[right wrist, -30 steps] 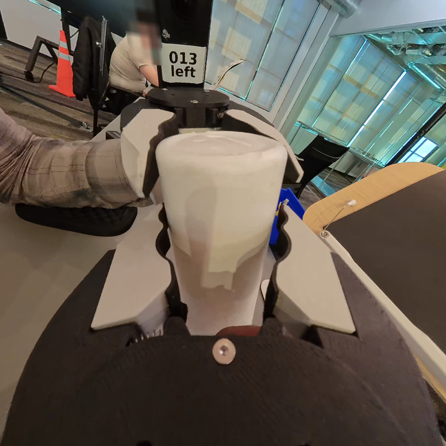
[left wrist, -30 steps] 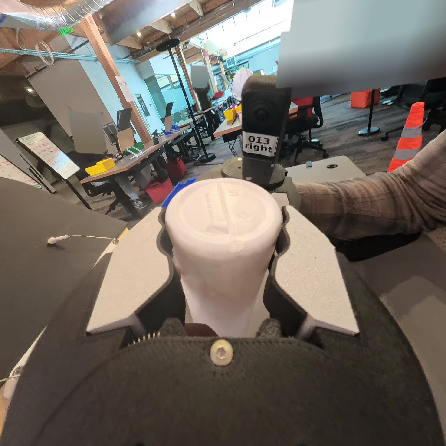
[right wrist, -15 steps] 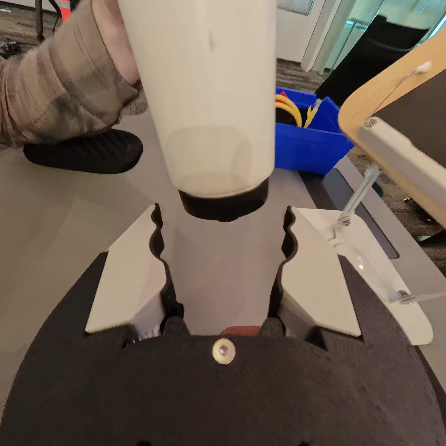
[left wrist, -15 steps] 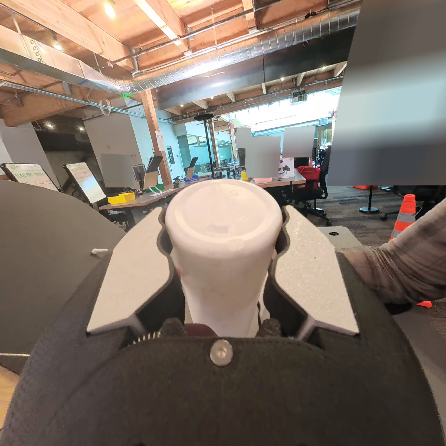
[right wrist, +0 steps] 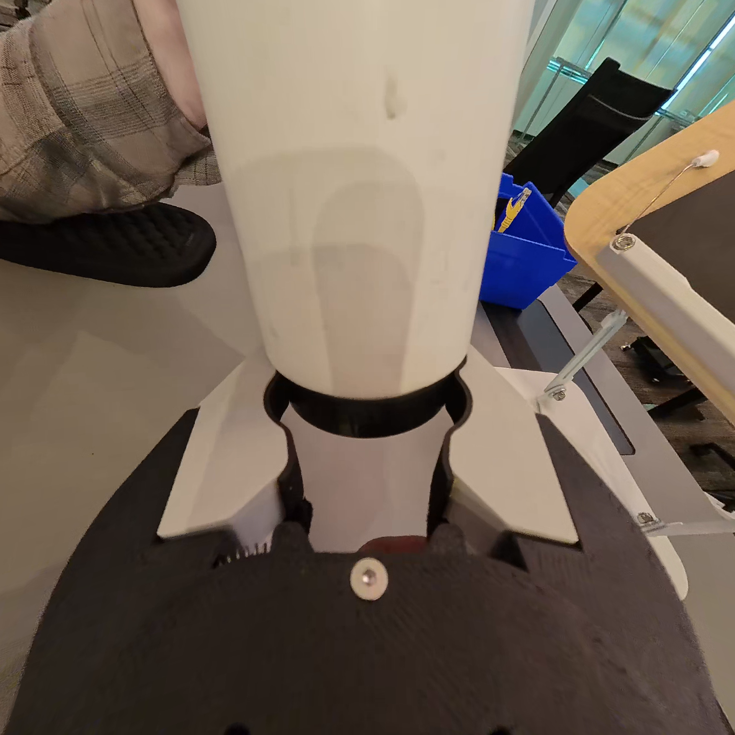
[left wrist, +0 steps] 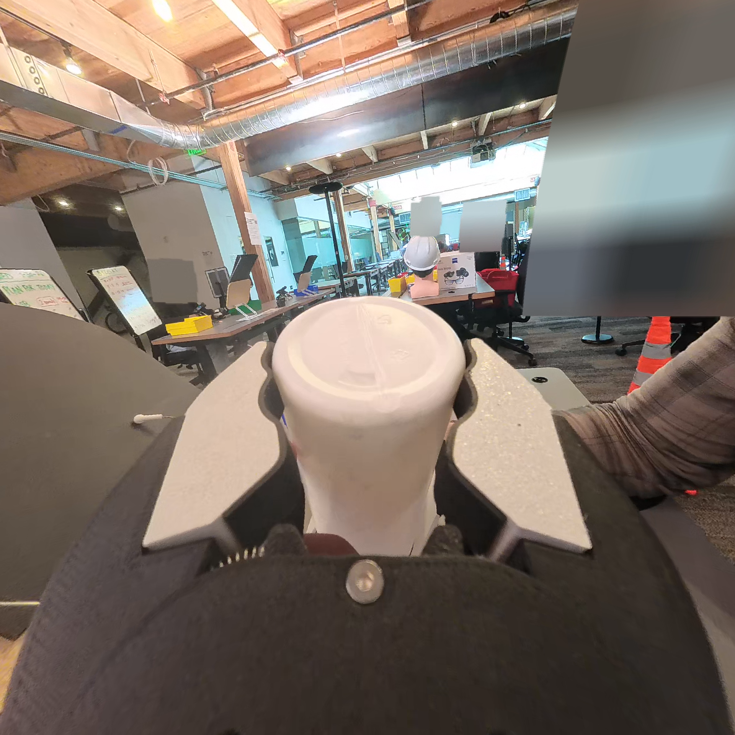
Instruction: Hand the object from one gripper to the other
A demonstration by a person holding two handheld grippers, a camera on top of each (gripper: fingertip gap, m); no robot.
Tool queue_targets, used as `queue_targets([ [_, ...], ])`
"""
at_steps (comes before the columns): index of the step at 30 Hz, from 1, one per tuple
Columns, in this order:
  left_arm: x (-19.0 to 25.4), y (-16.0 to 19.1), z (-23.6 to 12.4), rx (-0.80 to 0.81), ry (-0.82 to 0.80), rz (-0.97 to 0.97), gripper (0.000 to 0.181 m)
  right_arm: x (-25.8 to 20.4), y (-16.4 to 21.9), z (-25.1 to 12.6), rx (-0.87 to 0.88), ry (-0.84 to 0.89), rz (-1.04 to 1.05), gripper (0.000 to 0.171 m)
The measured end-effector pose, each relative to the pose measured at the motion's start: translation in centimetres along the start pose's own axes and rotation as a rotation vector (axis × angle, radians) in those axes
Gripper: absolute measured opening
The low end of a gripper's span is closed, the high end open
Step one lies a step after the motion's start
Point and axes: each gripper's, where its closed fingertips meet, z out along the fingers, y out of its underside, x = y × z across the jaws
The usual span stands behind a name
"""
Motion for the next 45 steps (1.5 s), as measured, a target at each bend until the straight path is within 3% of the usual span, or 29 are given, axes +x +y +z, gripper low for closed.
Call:
queue_targets([
  [7,-0.7,0.7,-0.4,-0.017,0.001,-0.022,0.087,0.5,0.6,-1.2,-0.035,0.0,0.007,0.079],
  [21,-1.0,2.6,-1.3,-0.202,-0.036,0.105,0.089,0.8,0.4,-3.9,-0.06,-0.019,-0.014,0.077],
  [32,-0.3,5.4,-1.2,-0.381,-0.008,0.146,0.108,0.6,0.4,-6.1,-0.168,-0.008,-0.093,0.077],
  [45,-1.1,3.7,-3.6,-0.372,-0.041,0.167,0.115,1.7,0.2,-7.8,-0.161,0.034,-0.083,0.076],
])
